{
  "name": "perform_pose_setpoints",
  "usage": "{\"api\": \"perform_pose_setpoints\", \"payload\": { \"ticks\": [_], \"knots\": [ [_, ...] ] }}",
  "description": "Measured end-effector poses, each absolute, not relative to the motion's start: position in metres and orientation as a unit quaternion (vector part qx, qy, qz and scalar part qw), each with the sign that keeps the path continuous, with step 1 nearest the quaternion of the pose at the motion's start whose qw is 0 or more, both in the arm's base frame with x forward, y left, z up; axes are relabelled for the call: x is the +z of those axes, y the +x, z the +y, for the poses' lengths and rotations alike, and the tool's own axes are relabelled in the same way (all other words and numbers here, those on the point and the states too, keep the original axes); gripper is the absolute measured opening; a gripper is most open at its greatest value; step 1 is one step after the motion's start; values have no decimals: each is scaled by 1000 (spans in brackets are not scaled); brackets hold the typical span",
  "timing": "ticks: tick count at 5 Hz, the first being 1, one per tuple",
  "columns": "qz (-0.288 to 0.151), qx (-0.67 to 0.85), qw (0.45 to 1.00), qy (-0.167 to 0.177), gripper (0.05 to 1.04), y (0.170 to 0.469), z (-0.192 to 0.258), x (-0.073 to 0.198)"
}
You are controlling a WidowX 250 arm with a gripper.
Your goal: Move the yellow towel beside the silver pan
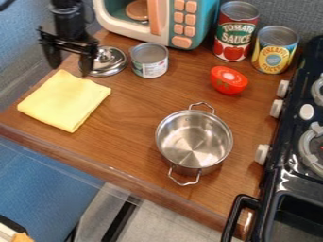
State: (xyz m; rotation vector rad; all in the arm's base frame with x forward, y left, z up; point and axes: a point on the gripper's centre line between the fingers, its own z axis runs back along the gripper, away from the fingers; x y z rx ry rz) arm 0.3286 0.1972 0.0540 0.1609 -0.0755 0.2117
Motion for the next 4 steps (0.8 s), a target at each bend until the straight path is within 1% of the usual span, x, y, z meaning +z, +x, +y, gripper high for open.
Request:
{"api": "perform_pose_setpoints", "payload": {
  "ticks": [1, 2, 3, 4],
  "knots": [
    [-32, 86, 994, 62, 1000, 308, 202, 46],
    [-27, 71, 996, 43, 1000, 295, 206, 36],
    [-26, 63, 997, 31, 1000, 289, 205, 30],
    [-26, 56, 997, 41, 1000, 284, 205, 24]
  ]
}}
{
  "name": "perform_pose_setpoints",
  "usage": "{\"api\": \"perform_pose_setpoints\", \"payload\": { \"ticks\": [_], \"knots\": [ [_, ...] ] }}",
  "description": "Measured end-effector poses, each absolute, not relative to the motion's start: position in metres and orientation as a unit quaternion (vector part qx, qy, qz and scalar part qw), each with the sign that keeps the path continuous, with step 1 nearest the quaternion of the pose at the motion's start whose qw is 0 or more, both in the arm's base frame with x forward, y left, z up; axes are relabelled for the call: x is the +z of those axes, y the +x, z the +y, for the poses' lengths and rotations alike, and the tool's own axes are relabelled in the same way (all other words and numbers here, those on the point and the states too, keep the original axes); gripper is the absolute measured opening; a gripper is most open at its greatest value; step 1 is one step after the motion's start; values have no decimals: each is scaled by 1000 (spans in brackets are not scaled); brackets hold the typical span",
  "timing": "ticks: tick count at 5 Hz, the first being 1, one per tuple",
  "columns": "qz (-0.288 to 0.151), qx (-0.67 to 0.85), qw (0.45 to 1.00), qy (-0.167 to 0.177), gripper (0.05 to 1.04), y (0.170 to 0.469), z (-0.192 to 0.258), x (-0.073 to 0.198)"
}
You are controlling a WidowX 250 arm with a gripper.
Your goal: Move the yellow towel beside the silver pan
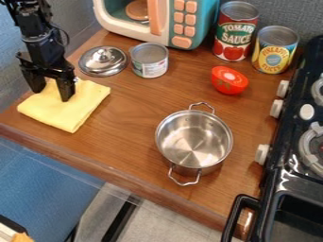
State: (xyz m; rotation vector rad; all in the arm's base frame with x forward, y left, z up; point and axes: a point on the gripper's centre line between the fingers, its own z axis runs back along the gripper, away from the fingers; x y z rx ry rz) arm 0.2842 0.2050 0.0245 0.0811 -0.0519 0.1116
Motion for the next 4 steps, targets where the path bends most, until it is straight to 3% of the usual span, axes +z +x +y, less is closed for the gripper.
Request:
{"api": "perform_pose_setpoints", "payload": {
  "ticks": [1, 4],
  "knots": [
    [-27, 51, 997, 46, 1000, 278, 193, 26],
    [-15, 57, 998, 10, 999, 263, 115, 34]
  ]
}}
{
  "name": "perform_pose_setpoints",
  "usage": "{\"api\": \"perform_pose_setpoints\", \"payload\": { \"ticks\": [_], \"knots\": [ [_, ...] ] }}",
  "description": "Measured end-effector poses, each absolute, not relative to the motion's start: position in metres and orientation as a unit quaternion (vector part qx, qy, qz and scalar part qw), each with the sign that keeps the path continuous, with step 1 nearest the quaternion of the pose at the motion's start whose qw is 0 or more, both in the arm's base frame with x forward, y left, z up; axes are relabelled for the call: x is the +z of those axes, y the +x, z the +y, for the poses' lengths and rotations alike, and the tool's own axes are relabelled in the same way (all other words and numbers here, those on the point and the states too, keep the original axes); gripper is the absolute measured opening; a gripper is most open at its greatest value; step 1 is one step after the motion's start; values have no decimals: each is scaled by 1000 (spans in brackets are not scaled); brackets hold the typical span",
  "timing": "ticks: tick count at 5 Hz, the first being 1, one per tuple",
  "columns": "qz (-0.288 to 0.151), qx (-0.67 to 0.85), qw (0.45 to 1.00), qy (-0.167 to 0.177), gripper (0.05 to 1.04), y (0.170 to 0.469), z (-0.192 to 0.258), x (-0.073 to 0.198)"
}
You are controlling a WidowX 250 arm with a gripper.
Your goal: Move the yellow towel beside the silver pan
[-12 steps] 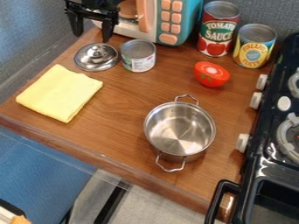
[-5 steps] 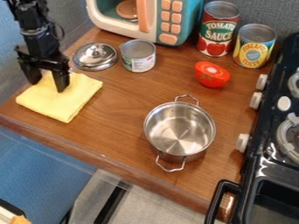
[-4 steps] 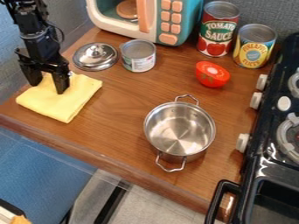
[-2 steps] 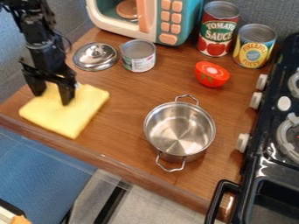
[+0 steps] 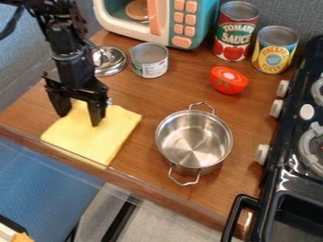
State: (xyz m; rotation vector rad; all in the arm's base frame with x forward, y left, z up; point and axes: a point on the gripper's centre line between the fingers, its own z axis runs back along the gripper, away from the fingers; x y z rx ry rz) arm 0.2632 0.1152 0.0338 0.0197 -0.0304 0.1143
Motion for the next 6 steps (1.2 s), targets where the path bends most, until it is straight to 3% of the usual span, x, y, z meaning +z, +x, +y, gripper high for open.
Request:
{"api": "perform_pose_setpoints", "payload": {
  "ticks": [3, 5, 6],
  "knots": [
    [-12, 85, 996, 4, 1000, 274, 99, 41],
    [-24, 64, 998, 16, 1000, 278, 110, 84],
    [-15, 37, 999, 35, 1000, 276, 116, 85]
  ]
}}
